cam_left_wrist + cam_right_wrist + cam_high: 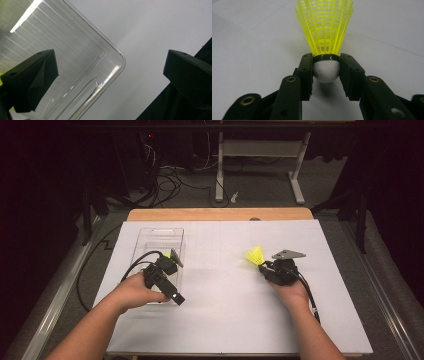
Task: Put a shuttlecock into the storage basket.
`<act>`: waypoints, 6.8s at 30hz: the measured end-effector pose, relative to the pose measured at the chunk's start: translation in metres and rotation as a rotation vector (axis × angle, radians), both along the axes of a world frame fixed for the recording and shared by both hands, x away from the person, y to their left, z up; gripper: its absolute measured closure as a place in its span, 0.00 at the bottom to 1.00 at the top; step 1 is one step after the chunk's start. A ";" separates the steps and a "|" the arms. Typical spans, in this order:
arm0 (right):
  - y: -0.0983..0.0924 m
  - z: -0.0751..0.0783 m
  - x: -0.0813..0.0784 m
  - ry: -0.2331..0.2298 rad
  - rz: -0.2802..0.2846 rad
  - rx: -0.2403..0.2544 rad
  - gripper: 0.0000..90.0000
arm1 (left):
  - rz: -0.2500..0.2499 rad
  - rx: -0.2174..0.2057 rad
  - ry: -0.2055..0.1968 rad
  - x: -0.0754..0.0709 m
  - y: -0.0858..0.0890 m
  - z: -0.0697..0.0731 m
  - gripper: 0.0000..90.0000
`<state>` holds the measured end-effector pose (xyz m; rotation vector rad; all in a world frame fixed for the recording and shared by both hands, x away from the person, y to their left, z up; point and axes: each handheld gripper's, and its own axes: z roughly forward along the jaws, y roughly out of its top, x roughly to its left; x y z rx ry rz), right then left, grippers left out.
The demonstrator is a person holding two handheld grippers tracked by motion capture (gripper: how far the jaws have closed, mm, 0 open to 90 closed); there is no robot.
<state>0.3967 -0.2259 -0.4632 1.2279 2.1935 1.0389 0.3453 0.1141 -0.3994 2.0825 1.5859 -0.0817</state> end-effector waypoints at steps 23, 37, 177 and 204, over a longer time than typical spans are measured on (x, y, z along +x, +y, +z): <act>-0.010 0.022 -0.047 -0.056 0.055 0.035 0.73 | -0.006 0.005 -0.009 -0.003 -0.002 -0.002 0.01; -0.023 0.017 -0.077 -0.068 0.084 0.053 0.73 | -0.020 0.010 -0.011 -0.006 -0.003 -0.002 0.01; 0.056 0.003 -0.122 0.014 0.498 0.070 0.73 | -0.364 -0.089 -0.063 -0.037 -0.100 -0.004 0.77; 0.057 0.002 -0.122 -0.002 0.490 0.048 0.73 | -0.371 -0.138 -0.086 -0.038 -0.098 -0.003 1.00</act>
